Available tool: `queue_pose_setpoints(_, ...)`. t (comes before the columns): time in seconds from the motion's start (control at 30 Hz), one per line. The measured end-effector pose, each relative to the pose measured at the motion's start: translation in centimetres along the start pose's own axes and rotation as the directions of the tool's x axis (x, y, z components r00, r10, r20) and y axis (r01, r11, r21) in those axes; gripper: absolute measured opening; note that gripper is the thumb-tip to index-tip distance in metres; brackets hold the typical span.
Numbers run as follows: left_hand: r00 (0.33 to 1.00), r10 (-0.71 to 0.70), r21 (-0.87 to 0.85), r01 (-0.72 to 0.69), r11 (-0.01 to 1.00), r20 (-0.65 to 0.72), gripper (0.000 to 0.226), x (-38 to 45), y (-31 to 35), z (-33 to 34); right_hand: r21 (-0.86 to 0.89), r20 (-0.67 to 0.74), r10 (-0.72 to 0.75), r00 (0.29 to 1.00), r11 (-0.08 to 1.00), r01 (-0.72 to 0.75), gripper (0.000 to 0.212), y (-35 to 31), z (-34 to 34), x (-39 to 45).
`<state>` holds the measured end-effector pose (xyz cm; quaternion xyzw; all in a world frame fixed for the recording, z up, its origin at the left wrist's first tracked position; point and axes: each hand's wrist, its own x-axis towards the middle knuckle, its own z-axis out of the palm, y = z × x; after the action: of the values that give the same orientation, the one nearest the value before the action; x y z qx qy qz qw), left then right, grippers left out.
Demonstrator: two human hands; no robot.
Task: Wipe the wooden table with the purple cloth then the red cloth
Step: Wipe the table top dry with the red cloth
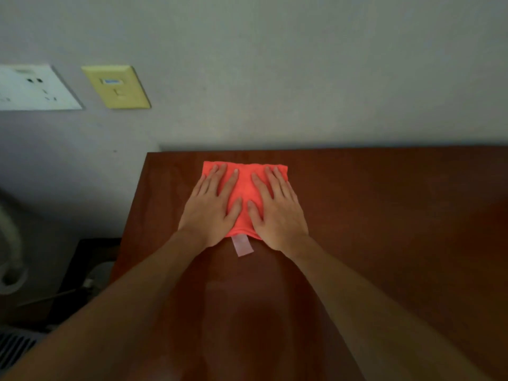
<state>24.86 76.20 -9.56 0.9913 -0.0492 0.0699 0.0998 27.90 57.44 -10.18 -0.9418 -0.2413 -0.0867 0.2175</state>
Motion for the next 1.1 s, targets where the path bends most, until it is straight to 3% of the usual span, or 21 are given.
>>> queue_pose_setpoints(0.2, 0.999, 0.006, -0.003, -0.006, 1.0, -0.032, 0.069, 5.1, -2.5, 0.5, 0.002, -0.019, 0.011, 1.0, 1.0, -0.011, 0.068, 1.3, 1.5, 5.6)
queue_pose_setpoints(0.43, 0.999, -0.019, -0.01, 0.019, 1.0, -0.025, 0.07, 3.6, -1.6, 0.4, 0.007, -0.015, 0.056, 0.998, 0.998, -0.056, 0.068, -0.3, 1.3, 3.7)
queue_pose_setpoints(1.1, 0.991, -0.11, -0.027, 0.112, 0.993, 0.076, 0.068, -34.7, 7.6, -4.2, 0.025, 0.136, -0.096, 0.986, 0.995, 0.093, 0.063, -13.8, -3.9, -30.3)
